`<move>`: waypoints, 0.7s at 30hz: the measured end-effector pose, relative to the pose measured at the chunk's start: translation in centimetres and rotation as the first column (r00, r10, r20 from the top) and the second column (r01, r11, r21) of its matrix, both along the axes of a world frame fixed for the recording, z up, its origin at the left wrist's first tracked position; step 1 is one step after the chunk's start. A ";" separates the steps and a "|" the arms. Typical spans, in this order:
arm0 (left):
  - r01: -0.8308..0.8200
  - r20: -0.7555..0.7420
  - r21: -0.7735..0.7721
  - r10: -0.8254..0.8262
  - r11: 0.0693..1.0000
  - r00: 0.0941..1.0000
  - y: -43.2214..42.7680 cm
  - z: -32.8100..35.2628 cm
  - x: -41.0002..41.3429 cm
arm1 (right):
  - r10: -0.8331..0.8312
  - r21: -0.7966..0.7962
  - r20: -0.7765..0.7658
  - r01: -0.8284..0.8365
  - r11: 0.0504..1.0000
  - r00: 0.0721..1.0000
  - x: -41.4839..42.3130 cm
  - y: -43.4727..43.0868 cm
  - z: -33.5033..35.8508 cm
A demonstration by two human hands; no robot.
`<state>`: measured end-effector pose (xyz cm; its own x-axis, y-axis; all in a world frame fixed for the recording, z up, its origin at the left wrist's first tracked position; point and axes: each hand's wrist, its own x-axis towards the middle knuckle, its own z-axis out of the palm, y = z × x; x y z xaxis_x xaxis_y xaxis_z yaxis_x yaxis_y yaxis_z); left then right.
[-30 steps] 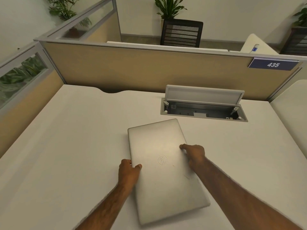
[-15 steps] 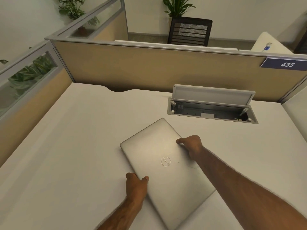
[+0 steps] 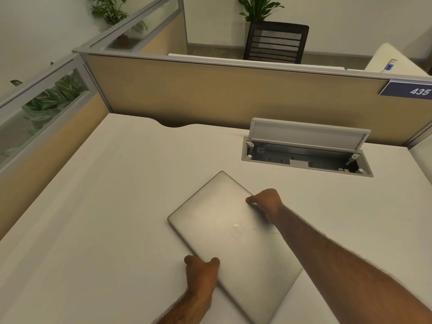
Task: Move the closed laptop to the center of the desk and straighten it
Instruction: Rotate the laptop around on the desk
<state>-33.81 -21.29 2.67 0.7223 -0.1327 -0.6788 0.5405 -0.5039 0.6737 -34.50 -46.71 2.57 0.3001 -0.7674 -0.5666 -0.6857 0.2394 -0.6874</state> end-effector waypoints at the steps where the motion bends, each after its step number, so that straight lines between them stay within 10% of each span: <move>1: -0.007 -0.011 -0.009 0.007 1.000 1.000 -0.1 0.0 -0.1 | 0.007 -0.009 -0.009 -0.007 1.000 1.000 0.1 -0.1 -0.1; 21: -0.079 -0.135 -0.038 0.073 0.996 0.988 -1.5 0.3 -0.9 | 0.190 -0.095 -0.069 -0.196 0.976 0.979 0.4 -1.0 -0.2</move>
<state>-34.69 -22.78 2.97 0.6349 -0.1117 -0.7644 0.6625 -0.4303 0.6132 -34.13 -47.75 2.36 0.4164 -0.7523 -0.5106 -0.7525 0.0301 -0.6579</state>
